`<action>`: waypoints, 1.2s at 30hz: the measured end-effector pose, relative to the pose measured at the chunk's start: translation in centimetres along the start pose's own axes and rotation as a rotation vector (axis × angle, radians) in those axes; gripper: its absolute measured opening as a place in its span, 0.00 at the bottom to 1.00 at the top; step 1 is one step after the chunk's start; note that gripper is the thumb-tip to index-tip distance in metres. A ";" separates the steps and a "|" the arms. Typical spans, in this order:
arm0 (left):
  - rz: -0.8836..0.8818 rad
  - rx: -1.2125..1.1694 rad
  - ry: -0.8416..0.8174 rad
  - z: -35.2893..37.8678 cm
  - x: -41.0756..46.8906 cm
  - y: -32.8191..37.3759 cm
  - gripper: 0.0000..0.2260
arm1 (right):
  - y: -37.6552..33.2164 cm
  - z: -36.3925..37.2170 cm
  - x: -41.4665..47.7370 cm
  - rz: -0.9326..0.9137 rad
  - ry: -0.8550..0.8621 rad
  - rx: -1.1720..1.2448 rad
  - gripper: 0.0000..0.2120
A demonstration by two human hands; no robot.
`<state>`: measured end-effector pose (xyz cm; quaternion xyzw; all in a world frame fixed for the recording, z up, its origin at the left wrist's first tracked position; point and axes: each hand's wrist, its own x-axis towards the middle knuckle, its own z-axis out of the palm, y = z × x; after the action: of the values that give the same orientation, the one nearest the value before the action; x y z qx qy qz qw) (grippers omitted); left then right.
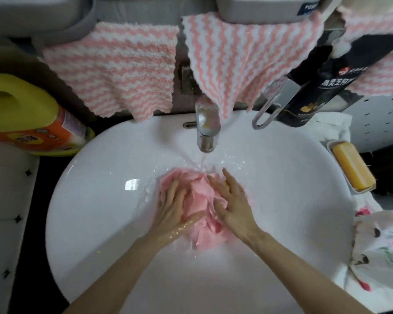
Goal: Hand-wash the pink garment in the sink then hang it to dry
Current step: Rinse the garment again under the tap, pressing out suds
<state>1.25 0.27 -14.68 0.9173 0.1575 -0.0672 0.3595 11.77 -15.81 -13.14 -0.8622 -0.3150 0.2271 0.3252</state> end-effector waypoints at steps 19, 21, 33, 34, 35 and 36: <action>-0.181 0.257 0.214 2.6 5.8 0.9 0.15 | 1.0 4.0 6.5 0.037 0.290 -0.409 0.18; -0.275 0.158 0.139 0.9 6.1 1.7 0.14 | 0.2 3.1 7.2 0.179 0.218 -0.263 0.21; 0.081 0.326 0.194 0.1 1.7 -0.9 0.22 | 1.2 0.9 0.5 -0.070 0.040 -0.083 0.29; 0.061 0.355 0.140 0.5 1.5 -1.1 0.25 | 1.5 2.1 0.3 -0.080 0.052 -0.163 0.29; 0.048 0.380 0.125 1.0 1.3 -1.2 0.26 | 1.5 3.1 0.2 -0.072 0.069 -0.221 0.29; 0.030 0.392 0.126 1.4 1.2 -1.3 0.27 | 1.7 3.9 0.2 -0.068 0.094 -0.270 0.29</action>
<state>1.88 0.49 -16.80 0.9743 0.1501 -0.0336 0.1645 10.26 -15.06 -17.05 -0.8965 -0.3563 0.1310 0.2284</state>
